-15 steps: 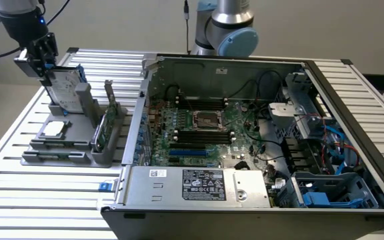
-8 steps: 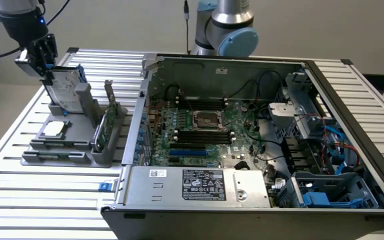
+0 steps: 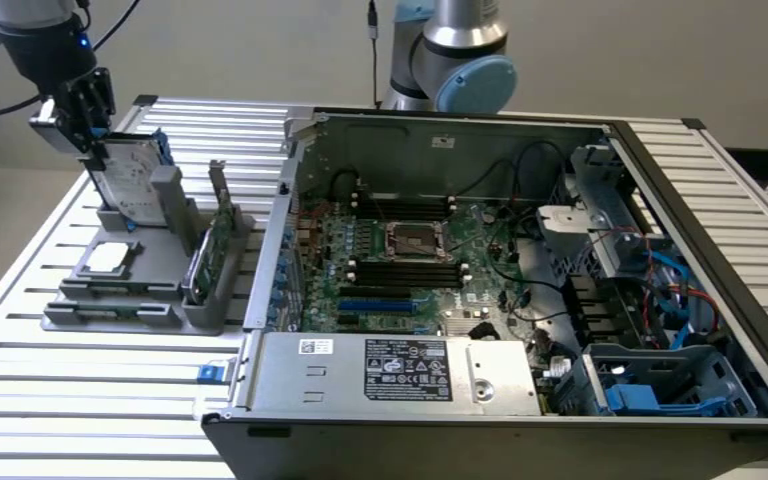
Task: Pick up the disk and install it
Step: 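Pick up the disk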
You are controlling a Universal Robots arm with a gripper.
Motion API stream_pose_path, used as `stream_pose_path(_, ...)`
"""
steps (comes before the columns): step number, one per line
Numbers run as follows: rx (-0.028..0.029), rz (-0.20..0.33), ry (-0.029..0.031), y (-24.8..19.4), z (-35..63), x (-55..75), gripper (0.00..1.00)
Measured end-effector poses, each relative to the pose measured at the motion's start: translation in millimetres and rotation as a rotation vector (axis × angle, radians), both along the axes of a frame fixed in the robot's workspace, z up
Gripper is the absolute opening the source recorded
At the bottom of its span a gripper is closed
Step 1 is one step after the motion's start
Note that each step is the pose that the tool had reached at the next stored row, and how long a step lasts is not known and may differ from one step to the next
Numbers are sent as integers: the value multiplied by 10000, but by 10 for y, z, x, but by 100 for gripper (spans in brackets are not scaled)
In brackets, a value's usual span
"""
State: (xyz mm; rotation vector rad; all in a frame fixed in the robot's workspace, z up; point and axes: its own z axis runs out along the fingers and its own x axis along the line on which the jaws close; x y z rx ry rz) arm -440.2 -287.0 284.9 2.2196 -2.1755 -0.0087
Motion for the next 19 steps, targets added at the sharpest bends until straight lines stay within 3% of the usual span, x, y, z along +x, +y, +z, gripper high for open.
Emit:
stream_pose_path(6,-7,0,-1,0,0,0,45)
stream_pose_path(8,-8,0,0,0,0,0,43)
stream_pose_path(9,-9,0,0,0,0,0,36)
stream_pose_path(19,-40,0,0,0,0,0,33)
